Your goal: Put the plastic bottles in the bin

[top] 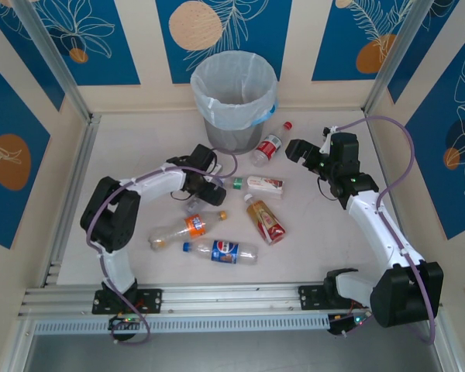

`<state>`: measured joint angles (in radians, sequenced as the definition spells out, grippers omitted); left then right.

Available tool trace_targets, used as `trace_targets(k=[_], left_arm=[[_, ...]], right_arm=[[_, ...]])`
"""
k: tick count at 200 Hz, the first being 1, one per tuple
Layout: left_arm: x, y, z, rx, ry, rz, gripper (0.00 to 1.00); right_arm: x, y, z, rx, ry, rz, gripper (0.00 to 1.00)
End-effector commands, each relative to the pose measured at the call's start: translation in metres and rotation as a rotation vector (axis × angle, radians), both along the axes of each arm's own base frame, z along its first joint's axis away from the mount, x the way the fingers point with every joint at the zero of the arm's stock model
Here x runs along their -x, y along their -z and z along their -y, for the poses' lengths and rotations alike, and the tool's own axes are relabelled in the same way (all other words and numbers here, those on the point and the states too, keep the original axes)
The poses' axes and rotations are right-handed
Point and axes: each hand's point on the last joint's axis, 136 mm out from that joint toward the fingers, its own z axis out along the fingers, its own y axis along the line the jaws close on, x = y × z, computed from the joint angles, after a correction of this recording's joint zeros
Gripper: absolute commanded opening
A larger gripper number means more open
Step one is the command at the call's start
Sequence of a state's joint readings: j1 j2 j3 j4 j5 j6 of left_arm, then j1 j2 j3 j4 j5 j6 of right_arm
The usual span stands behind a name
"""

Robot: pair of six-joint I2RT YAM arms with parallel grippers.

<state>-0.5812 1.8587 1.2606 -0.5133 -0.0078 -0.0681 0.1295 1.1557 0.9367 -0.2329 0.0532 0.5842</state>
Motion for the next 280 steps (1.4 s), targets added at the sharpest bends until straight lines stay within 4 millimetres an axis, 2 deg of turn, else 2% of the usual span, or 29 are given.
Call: trace_targets(k=[1,67,132,216,280], left_arm=[[-0.011,0.002,0.003,-0.021,0.004,0.046,0.93],[-0.012,0.023,-0.001,-0.063,0.025,0.044,0.82],[-0.017,0.021,-0.002,-0.081,0.027,0.058,0.67],[-0.027,-0.002,-0.005,-0.069,-0.019,0.143,0.54],[-0.035,-0.031,-0.004,-0.031,-0.065,0.2,0.52]], right_arm=[[-0.003,-0.013,0.003,-0.007,0.019,0.019,1.0],[-0.007,-0.012,0.003,-0.01,0.023,0.014,1.0],[-0.009,-0.01,0.003,-0.009,0.021,0.008,1.0],[-0.002,-0.01,-0.001,0.026,-0.029,-0.013,1.0],[-0.003,-0.008,-0.003,0.023,-0.046,-0.015,1.0]])
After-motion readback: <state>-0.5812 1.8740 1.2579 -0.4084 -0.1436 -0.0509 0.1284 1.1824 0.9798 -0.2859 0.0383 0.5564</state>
